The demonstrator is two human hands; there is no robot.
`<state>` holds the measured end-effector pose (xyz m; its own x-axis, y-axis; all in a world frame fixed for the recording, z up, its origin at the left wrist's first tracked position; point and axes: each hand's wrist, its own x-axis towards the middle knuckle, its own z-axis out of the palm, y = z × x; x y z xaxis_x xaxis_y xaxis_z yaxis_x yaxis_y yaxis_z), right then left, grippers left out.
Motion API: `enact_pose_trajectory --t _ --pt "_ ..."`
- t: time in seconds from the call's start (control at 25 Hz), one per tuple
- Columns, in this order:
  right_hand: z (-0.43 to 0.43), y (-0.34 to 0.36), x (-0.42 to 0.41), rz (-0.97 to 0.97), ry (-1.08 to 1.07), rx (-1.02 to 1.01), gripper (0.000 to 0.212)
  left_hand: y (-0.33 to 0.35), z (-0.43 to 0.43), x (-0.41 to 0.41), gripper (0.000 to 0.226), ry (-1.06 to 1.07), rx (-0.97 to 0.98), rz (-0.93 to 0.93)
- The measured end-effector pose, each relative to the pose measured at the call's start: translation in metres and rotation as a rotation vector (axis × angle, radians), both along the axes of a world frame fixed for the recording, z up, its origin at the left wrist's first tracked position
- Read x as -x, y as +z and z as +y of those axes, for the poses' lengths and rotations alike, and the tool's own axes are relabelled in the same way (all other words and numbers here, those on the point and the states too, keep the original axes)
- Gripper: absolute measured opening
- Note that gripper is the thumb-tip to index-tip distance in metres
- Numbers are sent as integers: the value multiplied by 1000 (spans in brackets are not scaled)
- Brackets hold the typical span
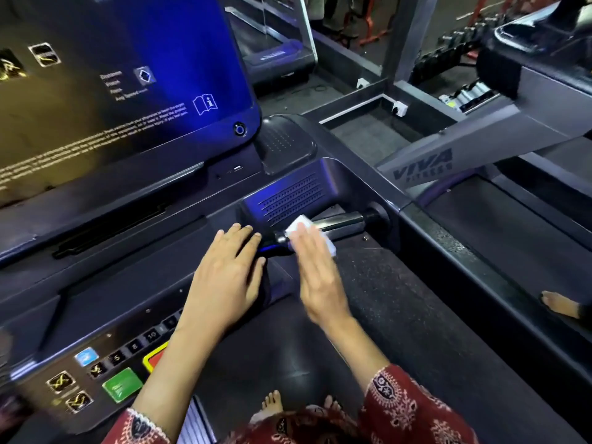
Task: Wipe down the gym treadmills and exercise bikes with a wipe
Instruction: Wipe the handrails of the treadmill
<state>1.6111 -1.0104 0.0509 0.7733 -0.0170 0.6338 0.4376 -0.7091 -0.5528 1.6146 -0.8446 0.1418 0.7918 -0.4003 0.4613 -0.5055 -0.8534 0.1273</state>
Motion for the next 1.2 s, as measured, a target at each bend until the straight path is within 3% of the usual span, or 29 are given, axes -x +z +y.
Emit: enact_pose_trajectory --t 0.08,0.2,0.28,0.36,0.56,0.64,0.72,0.84,1.0,1.2 --pt "5 14 -5 6 -132 -101 38 0 -1 -1 45 4 -2 2" --pt "20 25 -3 -135 85 49 35 0 -1 -1 46 8 21 7" --pt "6 32 -13 -97 60 106 30 3 -1 -3 47 26 27 10" --pt "-6 39 -22 12 -137 105 36 4 -3 -4 48 35 13 6" --pt "-20 37 -36 0 -80 360 54 7 -19 -13 45 7 -47 -22" --pt "-43 34 -43 116 -201 258 58 8 -27 -18 44 -12 -63 -25" --pt "-52 31 -39 174 -174 234 57 8 -36 -21 44 -32 -74 8" --pt "-56 28 -35 100 25 306 54 7 -53 -27 43 -58 -65 126" --pt "-76 14 -24 145 -220 -51 45 3 -75 -30 44 -85 -86 166" --pt "-93 35 2 -36 -222 -111 34 -4 -112 -40 36 -166 -40 180"
